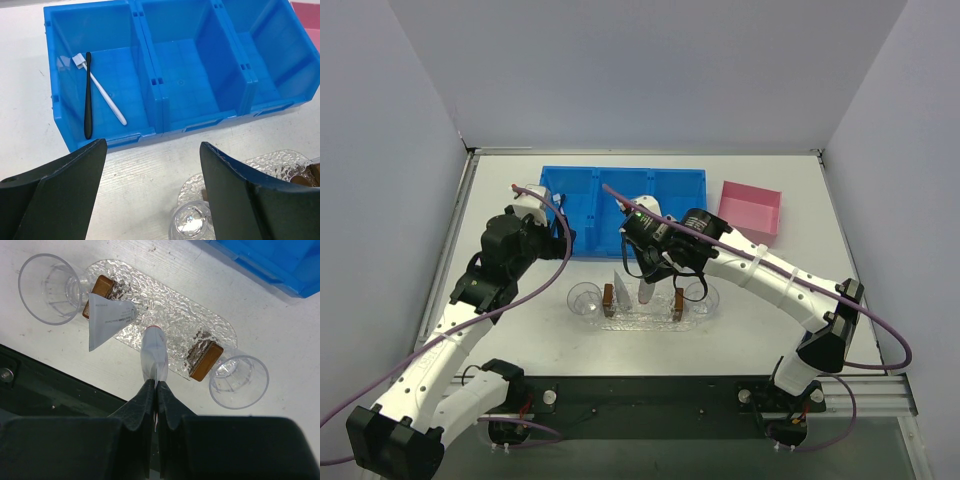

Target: Prepare toiletry sets of a toothbrush and toothpaste on the tray

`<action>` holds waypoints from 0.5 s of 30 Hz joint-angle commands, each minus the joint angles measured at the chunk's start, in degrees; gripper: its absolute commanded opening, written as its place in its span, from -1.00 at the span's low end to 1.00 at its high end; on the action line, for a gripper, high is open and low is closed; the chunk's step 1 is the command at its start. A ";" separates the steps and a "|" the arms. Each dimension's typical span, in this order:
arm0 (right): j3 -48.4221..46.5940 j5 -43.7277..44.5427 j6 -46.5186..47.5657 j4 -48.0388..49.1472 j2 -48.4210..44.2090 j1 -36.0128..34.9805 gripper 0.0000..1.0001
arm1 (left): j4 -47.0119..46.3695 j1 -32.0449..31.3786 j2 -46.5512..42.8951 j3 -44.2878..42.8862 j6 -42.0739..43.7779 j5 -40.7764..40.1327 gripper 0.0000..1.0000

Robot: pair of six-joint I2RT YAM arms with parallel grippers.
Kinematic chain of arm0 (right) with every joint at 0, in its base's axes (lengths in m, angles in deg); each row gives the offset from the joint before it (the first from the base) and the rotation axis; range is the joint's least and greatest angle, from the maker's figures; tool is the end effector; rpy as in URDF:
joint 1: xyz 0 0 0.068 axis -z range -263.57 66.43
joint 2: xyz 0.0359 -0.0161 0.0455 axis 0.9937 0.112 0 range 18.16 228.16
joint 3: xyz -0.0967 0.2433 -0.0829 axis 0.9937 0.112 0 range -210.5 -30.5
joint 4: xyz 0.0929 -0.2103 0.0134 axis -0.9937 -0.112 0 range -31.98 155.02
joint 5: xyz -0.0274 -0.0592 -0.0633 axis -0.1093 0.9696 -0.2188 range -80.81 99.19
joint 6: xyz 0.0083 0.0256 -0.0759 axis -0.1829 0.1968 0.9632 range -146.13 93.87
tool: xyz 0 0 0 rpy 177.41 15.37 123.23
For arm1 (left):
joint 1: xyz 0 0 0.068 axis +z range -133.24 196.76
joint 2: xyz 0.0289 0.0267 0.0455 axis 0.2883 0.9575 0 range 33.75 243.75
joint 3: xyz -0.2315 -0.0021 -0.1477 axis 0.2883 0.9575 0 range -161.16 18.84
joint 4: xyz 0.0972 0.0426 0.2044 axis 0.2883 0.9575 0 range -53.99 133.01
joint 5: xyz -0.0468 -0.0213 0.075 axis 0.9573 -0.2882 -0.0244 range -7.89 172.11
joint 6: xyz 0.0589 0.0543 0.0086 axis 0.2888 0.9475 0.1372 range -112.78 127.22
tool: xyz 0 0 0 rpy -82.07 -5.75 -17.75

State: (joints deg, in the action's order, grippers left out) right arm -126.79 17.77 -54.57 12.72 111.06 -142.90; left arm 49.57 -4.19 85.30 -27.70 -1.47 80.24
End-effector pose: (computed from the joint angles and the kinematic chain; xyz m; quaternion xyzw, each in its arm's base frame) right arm 0.1798 0.2827 0.3438 -0.2234 0.9070 0.1921 0.3008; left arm 0.1938 -0.0717 0.3173 0.0772 0.8082 -0.1365 0.5677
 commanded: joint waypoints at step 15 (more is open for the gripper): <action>-3.90 0.56 0.15 -0.71 -0.88 -0.79 -1.00 | -0.64 -0.32 0.13 -2.23 0.69 -0.86 0.72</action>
State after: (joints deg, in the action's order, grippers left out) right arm -128.13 17.70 -54.44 12.88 111.08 -142.94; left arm 49.57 -4.19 85.52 -27.70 -1.29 79.87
